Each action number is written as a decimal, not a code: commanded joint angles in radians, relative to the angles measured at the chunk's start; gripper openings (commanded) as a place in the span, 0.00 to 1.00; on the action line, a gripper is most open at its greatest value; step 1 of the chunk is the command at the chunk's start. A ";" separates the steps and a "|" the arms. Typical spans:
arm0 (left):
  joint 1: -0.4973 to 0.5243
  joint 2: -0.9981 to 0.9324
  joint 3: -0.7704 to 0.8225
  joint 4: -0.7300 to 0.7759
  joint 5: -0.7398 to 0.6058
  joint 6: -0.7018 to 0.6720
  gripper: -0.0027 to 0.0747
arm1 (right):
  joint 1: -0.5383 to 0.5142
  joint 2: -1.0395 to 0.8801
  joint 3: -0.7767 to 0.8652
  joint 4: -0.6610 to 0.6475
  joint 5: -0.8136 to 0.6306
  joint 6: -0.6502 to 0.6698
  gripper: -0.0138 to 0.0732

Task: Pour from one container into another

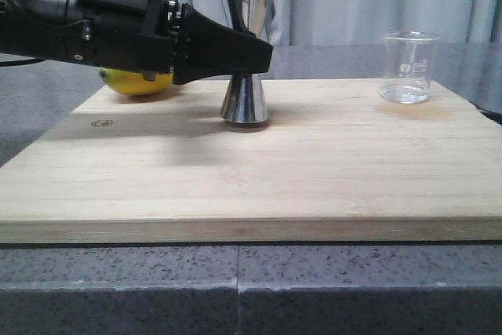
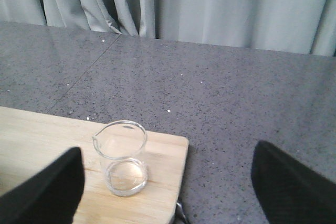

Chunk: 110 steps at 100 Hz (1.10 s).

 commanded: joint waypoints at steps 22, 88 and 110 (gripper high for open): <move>-0.010 -0.041 -0.027 -0.088 0.106 -0.002 0.12 | -0.007 -0.013 -0.026 -0.038 -0.083 -0.007 0.79; -0.010 -0.041 -0.027 -0.088 0.106 -0.002 0.12 | -0.007 -0.013 -0.026 -0.044 -0.084 -0.007 0.79; -0.004 -0.041 -0.036 -0.088 0.103 0.015 0.12 | -0.007 -0.013 -0.026 -0.044 -0.086 -0.007 0.79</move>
